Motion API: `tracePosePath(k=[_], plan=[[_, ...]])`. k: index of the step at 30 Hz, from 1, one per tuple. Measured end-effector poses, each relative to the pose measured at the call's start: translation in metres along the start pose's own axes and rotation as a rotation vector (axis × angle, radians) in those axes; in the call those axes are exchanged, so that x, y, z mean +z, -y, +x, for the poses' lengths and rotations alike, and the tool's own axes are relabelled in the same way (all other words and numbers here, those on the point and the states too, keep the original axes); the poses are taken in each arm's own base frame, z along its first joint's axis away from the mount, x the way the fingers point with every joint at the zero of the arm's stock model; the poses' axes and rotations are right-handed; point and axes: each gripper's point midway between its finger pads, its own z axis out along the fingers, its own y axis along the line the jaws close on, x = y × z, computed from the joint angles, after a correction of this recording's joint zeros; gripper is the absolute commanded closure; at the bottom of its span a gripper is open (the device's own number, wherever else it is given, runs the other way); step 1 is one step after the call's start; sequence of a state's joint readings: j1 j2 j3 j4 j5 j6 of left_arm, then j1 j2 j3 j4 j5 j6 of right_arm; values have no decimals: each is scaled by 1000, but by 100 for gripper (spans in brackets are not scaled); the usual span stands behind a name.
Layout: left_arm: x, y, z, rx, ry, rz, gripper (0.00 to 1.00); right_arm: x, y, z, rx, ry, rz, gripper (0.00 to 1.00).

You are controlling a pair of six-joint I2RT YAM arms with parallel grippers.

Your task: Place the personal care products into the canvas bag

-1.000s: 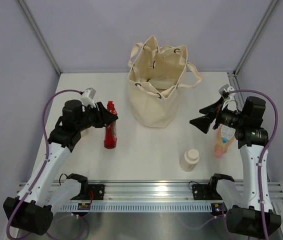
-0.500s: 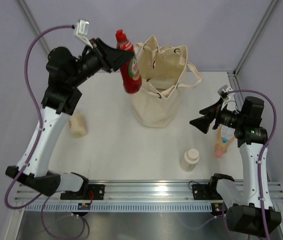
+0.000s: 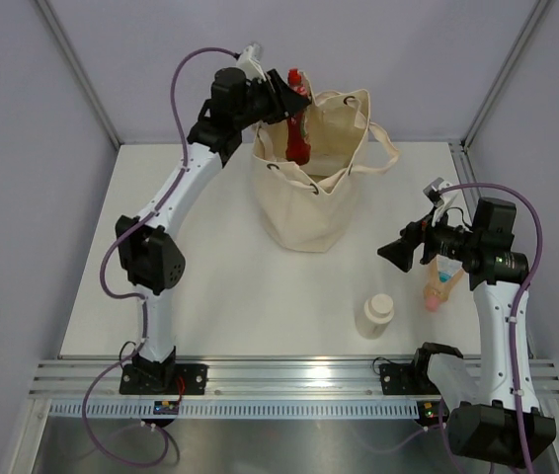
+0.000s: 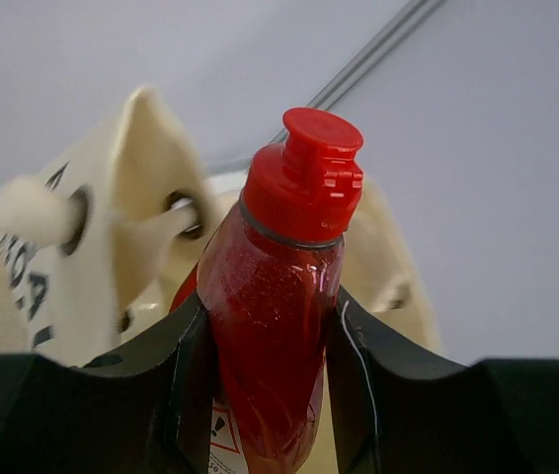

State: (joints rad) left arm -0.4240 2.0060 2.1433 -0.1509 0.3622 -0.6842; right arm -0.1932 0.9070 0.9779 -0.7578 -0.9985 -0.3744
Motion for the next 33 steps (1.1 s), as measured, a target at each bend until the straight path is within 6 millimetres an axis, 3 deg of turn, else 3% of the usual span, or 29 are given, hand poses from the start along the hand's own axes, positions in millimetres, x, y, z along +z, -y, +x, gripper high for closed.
tracePosePath(k=[1,3,4,5,8,12,18,21,24,29,31,33], plan=[[9,-18,17,-12,-38,-38,69,-1,4,1,1,-8,25,0],[18,-47,51,-21,-112,-118,48,-4,13,3,6,-29,88,0],[19,-55,63,-14,-140,-145,37,-5,18,2,9,-36,121,0],[18,-63,77,-7,-172,-174,19,-7,23,1,10,-42,150,1],[18,-50,88,24,-184,-167,1,-12,35,-4,20,-55,227,1],[9,-6,68,71,-135,-92,1,-18,50,-4,54,-77,318,1],[-36,53,3,171,1,-11,1,-32,78,0,143,-124,502,1],[-74,76,-24,247,57,-13,1,-44,96,1,200,-151,629,0],[-131,91,-30,327,98,-31,1,-53,112,5,244,-204,721,1],[-247,96,2,416,132,-51,1,-54,120,41,255,-404,693,0],[-285,85,28,434,137,-63,1,-58,121,54,253,-461,696,1],[-312,72,51,441,160,-72,1,-65,129,65,282,-507,730,1]])
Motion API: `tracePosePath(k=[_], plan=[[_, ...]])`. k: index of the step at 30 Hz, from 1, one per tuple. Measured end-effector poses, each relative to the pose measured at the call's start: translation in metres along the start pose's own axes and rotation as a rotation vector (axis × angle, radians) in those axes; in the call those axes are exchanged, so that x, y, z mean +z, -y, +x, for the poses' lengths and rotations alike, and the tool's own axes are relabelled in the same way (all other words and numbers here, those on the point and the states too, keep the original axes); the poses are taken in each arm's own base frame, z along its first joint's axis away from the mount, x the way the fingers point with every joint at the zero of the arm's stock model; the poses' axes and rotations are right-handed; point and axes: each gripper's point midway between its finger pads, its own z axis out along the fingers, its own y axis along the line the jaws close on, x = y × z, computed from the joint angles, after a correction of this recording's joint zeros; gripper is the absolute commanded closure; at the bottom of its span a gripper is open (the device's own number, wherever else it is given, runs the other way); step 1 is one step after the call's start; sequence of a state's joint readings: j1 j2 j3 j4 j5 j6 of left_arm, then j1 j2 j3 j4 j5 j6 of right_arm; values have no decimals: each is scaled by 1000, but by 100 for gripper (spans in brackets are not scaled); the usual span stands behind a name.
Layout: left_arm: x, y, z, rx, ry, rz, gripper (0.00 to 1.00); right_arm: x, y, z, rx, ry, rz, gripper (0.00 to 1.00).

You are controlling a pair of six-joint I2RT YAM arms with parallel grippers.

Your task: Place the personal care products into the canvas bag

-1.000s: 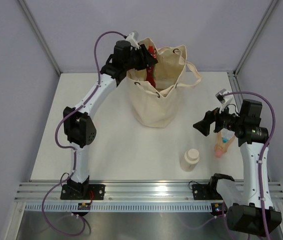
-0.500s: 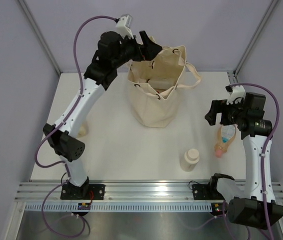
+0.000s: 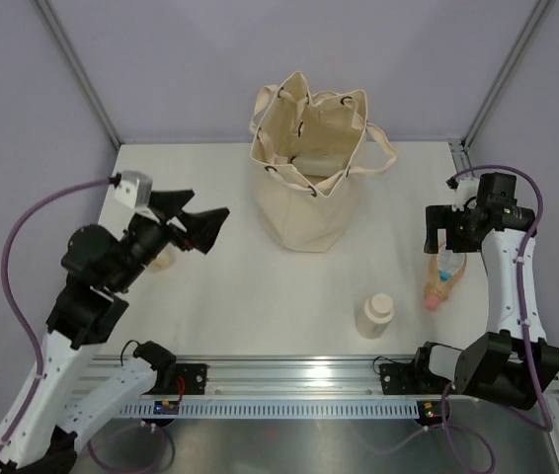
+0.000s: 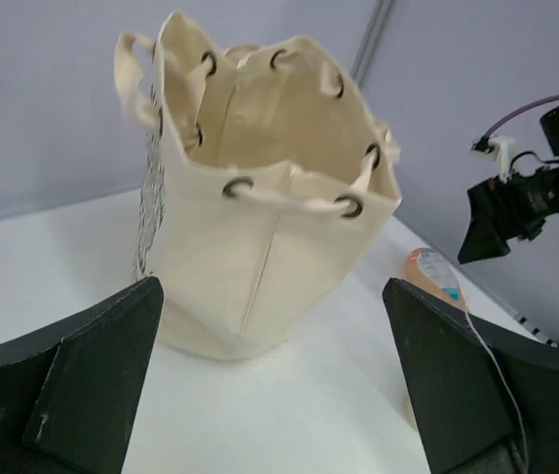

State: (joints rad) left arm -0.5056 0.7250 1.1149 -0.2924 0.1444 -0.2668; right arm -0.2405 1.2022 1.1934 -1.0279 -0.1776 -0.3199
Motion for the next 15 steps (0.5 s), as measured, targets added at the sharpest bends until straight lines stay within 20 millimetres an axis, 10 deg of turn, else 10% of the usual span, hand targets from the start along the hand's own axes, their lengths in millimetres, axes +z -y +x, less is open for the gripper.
tracePosePath(k=[7,15], plan=[[-32,-46,151,-49,-257,-129,1,58,36,23,224,-215,121,1],[-24,-50,173,-70,-349,-139,1,124,60,55,386,-407,262,1]])
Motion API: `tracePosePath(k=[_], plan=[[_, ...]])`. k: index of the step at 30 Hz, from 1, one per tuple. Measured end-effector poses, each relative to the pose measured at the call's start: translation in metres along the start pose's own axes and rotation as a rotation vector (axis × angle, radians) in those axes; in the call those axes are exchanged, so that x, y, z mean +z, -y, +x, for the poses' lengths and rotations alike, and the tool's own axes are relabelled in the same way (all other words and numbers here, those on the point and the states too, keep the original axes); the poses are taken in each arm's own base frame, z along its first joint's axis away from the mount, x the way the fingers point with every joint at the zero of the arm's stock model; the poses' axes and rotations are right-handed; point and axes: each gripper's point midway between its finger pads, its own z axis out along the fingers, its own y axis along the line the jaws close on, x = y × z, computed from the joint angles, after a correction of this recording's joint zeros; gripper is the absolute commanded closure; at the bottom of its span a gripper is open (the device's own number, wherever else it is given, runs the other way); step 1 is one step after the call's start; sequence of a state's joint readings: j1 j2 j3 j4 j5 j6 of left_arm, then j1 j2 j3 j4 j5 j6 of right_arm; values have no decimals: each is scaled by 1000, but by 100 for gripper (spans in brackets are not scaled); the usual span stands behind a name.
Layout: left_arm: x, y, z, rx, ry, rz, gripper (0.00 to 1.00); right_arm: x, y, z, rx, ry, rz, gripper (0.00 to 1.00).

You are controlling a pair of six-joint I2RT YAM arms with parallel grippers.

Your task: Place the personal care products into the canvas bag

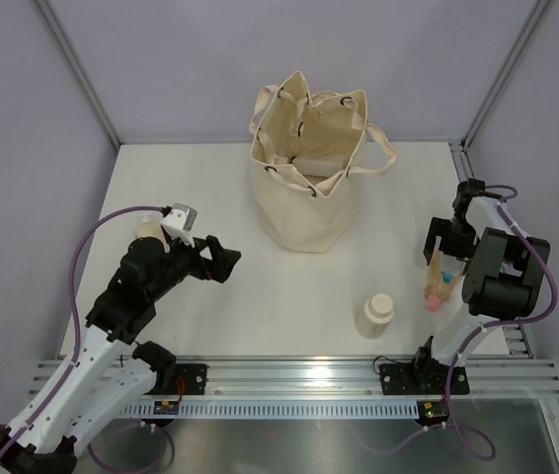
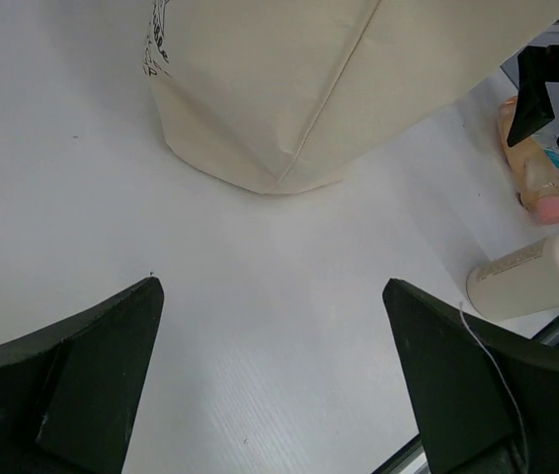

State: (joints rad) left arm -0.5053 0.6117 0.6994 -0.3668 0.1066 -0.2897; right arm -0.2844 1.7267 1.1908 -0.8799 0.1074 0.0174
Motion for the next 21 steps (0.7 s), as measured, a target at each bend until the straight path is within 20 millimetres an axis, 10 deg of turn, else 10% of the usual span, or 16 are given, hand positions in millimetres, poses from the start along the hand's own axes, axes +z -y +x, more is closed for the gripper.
tracePosePath(k=[14,21], plan=[[4,2,5,-9,-28,16,1,20,6,-4,38,-127,70,4],[4,3,5,-16,-26,16,1,20,5,-5,37,-144,54,62]])
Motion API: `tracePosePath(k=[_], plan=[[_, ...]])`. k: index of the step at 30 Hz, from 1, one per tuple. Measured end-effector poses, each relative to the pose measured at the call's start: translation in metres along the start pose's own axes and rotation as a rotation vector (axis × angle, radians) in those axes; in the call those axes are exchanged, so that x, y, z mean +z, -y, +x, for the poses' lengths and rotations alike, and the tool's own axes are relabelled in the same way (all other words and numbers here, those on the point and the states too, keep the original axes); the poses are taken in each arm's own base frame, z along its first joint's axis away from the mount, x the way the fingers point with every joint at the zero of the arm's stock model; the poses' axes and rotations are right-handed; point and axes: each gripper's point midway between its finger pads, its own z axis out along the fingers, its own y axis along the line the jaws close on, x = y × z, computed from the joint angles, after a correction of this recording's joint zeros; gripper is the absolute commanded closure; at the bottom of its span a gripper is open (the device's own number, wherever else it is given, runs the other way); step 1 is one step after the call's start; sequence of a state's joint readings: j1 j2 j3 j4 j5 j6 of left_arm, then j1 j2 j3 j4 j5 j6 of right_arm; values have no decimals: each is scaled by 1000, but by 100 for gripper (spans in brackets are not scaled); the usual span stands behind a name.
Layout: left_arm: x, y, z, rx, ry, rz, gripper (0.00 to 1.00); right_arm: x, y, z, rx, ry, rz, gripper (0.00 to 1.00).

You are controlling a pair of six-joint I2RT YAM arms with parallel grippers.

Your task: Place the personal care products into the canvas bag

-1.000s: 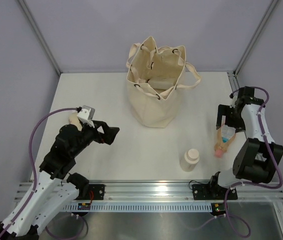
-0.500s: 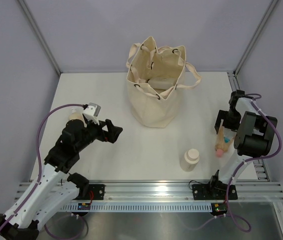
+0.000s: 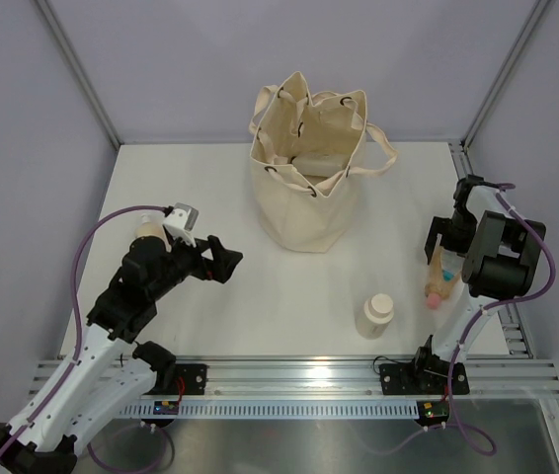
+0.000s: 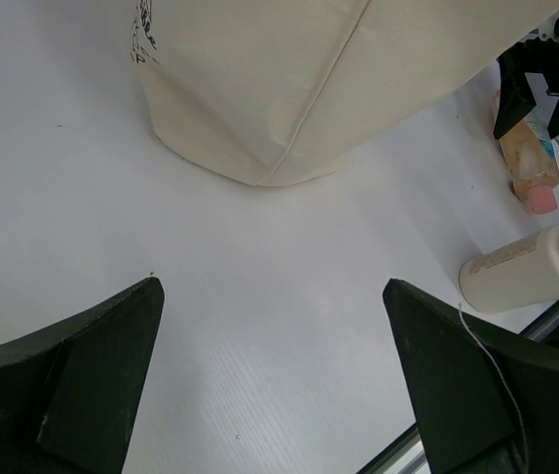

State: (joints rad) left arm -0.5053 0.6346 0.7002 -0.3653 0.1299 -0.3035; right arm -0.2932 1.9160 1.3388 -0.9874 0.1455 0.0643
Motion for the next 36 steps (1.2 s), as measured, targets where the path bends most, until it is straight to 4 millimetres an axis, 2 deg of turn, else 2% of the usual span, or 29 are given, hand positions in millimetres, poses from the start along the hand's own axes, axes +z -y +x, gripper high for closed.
tracePosePath(k=[1,4,8,10,12,16,18,19,20,21,23,25,31,36], plan=[[0,0,0,-4,1,0,1,0,0,0,-3,0,-7,77],[-4,2,-3,-18,16,5,1,-2,-4,-3,-19,11,-43,98],[-11,6,-9,-45,47,16,1,-10,-17,-15,-49,88,-136,100],[-14,8,-11,-60,60,21,1,-22,-27,-21,-76,155,-207,100],[-18,11,-14,-76,76,28,1,-41,-34,-26,-103,234,-266,100],[-22,13,-16,-103,89,34,1,-92,-48,-36,-162,427,-390,100],[-23,13,-15,-113,84,32,1,-107,-53,-39,-184,487,-431,100],[-23,12,-13,-117,80,29,1,-109,-55,-40,-191,496,-441,97],[-24,12,-11,-123,72,26,1,-109,-57,-41,-200,498,-455,88],[-25,11,-9,-127,65,22,1,-106,-59,-40,-206,487,-463,56],[-27,10,-7,-134,62,16,1,-95,-63,-37,-214,457,-475,34],[-31,10,-7,-135,67,12,1,-86,-66,-27,-221,415,-492,1],[-39,8,-8,-142,87,-2,1,-68,-65,8,-222,286,-496,0],[-38,6,-5,-142,82,-7,1,-61,-57,20,-234,233,-406,0]])
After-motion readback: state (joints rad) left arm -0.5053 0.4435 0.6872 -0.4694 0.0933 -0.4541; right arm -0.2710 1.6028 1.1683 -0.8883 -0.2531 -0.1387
